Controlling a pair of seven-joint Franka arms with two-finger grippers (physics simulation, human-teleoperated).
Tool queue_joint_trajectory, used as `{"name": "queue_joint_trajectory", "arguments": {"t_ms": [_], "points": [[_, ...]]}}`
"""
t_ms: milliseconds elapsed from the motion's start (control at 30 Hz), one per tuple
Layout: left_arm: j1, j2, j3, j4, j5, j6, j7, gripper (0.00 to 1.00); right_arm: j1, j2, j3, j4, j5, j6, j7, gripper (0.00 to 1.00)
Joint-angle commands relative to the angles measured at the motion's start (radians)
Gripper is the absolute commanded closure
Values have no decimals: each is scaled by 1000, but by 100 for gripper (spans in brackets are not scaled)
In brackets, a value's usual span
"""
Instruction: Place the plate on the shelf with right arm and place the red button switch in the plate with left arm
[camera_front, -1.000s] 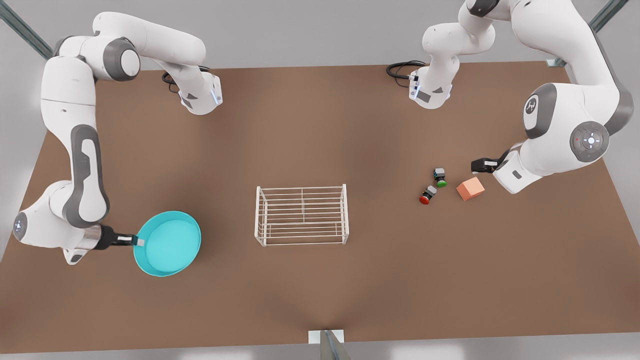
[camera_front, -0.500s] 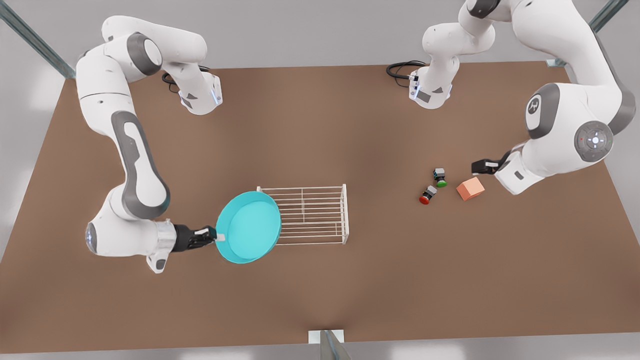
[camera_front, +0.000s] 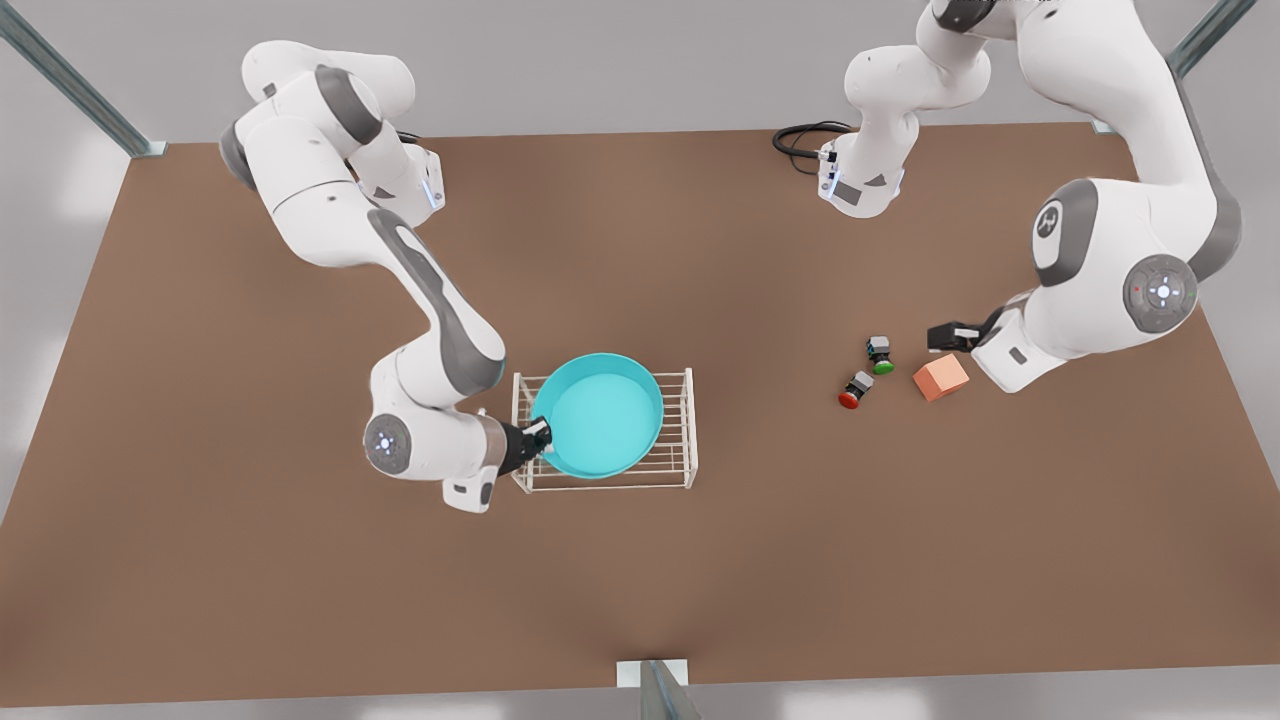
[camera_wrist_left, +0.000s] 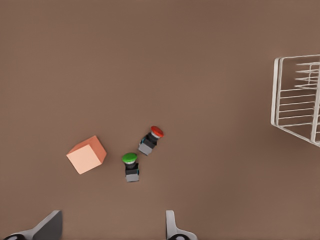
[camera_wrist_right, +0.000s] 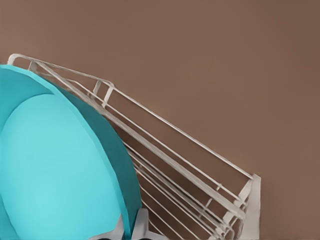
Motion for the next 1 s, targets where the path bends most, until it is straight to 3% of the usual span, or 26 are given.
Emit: {"name": "queue_joint_trajectory", "arguments": {"t_ms": [0, 133, 267, 300, 433, 667, 767, 900, 967], "points": [[-16, 0, -1, -84, -1, 139, 60, 0, 11, 9, 1, 4, -17, 46, 67, 79], [-39, 15, -2, -475, -3, 592, 443, 0, 38, 38, 1, 16, -17, 85, 67, 79], [-41, 44, -2, -606, -3, 652, 712, 0, 46, 46, 2, 25, -16, 89, 67, 77], [-45, 44, -5, -655, 1, 713, 755, 0, 49, 50, 2, 33, -17, 91, 56, 0], [-68, 57, -15, -701, 1, 767, 994, 0, 50, 52, 2, 40, -17, 89, 53, 0], [-74, 92, -19, -690, 4, 992, 988, 0, 43, 50, 2, 77, -14, 75, 45, 0], [-58, 113, -19, -693, 1, 969, 990, 0, -3, 21, 5, 71, -11, 52, 45, 0], [-50, 115, 1, -707, 4, 922, 985, 0, -272, -106, -2, 56, -175, -332, -4, 0], [-58, 116, 1, -713, 4, 922, 968, 0, -356, -151, -48, 59, -303, -451, 2, 0]]}}
